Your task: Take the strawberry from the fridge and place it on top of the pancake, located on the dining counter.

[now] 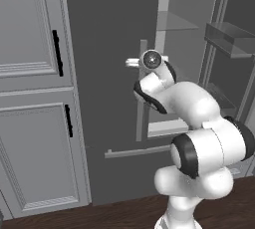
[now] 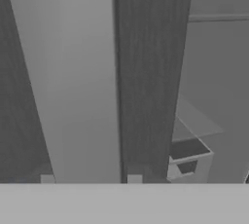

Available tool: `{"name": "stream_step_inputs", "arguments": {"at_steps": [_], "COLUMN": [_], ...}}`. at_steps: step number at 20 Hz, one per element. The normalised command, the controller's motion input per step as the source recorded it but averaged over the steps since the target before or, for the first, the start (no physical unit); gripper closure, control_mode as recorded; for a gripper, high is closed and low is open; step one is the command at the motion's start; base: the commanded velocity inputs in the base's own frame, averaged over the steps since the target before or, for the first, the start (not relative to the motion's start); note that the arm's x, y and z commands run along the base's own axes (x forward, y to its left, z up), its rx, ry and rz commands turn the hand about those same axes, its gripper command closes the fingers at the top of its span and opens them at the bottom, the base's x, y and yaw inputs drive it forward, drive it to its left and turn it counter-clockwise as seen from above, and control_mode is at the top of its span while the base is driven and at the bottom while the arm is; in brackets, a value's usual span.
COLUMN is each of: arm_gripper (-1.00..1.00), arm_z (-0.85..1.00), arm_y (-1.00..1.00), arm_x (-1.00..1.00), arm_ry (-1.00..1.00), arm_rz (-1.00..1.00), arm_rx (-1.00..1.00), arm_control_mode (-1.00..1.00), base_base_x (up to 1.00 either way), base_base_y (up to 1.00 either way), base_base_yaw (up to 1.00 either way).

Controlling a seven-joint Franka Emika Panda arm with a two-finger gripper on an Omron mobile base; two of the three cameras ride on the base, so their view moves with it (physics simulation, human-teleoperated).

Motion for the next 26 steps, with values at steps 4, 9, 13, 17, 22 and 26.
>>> {"name": "stream_step_inputs", "arguments": {"at_steps": [4,9,13,17,22,26], "arm_gripper": [1.0,1.0,1.0,-1.0,-1.0,-1.0], "arm_z": [0.0,0.0,-0.06,-0.07,-0.04,-0.18], "arm_y": [0.59,0.58,0.59,0.7,0.36,0.58], "arm_x": [-0.84,-0.93,-0.96,-0.84,-0.1,0.01], "arm_ry": [0.0,0.0,0.0,0.0,0.0,0.05], "arm_rz": [-0.36,-0.49,-0.44,-0.32,-0.07,-0.07], "arm_rx": [0.0,0.0,0.0,0.0,0.0,0.0], "arm_control_mode": [-1.0,-1.0,-1.0,-1.0,-1.0,-1.0], "base_base_x": [0.0,0.0,0.0,0.0,0.0,0.0], "base_base_y": [0.0,0.0,0.0,0.0,0.0,0.0], "base_base_yaw": [0.0,0.0,0.0,0.0,0.0,0.0]}}
